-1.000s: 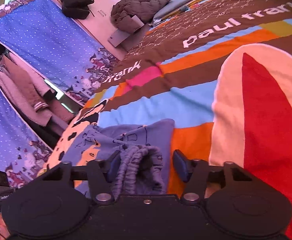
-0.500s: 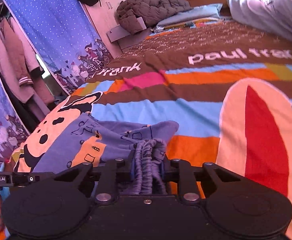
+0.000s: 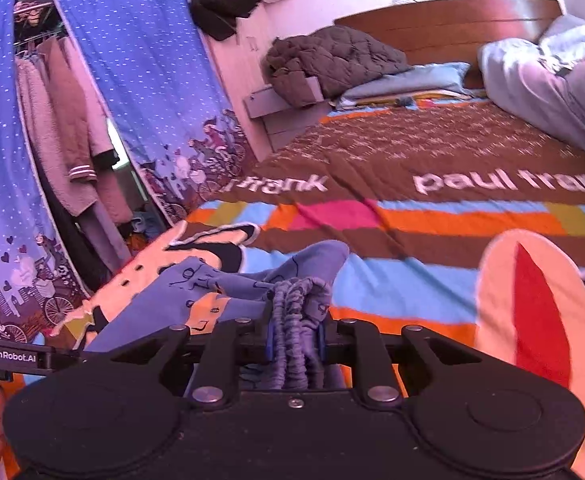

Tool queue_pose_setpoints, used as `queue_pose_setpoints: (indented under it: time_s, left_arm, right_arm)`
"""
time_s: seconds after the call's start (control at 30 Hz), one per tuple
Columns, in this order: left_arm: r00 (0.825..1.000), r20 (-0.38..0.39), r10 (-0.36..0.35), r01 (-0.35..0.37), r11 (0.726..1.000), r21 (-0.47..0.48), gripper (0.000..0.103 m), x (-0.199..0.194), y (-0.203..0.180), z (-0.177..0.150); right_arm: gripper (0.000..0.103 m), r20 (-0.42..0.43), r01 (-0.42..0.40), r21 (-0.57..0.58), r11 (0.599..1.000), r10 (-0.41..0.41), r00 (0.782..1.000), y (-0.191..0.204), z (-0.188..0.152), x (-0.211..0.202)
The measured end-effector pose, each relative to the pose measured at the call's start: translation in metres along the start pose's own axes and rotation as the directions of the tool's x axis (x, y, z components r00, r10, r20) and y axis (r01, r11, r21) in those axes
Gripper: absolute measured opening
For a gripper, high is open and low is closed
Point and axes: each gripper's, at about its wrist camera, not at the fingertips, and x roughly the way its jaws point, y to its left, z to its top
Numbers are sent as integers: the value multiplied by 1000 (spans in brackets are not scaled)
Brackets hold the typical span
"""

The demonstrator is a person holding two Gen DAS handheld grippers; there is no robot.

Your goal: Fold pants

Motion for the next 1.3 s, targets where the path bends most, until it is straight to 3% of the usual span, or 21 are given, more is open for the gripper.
queue_pose_setpoints:
  time_s: [0.2,0.37,0.6,0.9,1.0,1.17,1.2,1.3]
  left_arm:
    - [997,68,49,-50,999,18,19,-1,21,51]
    - [994,62,92,-92,996,-6,19,16,49,75]
    - [992,-39,119,-123,986,-109,20,54,102,62]
    - [988,-22,156,-156,987,-22,25,55,94,56]
    - [985,0,175,-175,985,-10,38,52,90,54]
    - [982,39,185,-185,982,21,69,42,82,54]
    - [982,52,180,-182,983,23,71,39,81,54]
    - [981,82,174,-177,984,28,84,28,74,56]
  right_arm:
    - [19,35,-53,-27,998,54,998,23,40,42]
    - [20,7,-93,29,995,93,996,27,59,98]
    - [20,-125,-90,101,991,103,987,21,27,169]
    - [22,-134,-89,109,990,103,986,16,13,176]
    - [28,-139,-75,98,992,89,986,18,15,174]
    - [41,-141,-43,72,996,53,989,21,19,165]
    - [43,-138,-39,70,997,48,989,21,20,162]
    - [63,-113,-22,54,998,28,993,26,25,149]
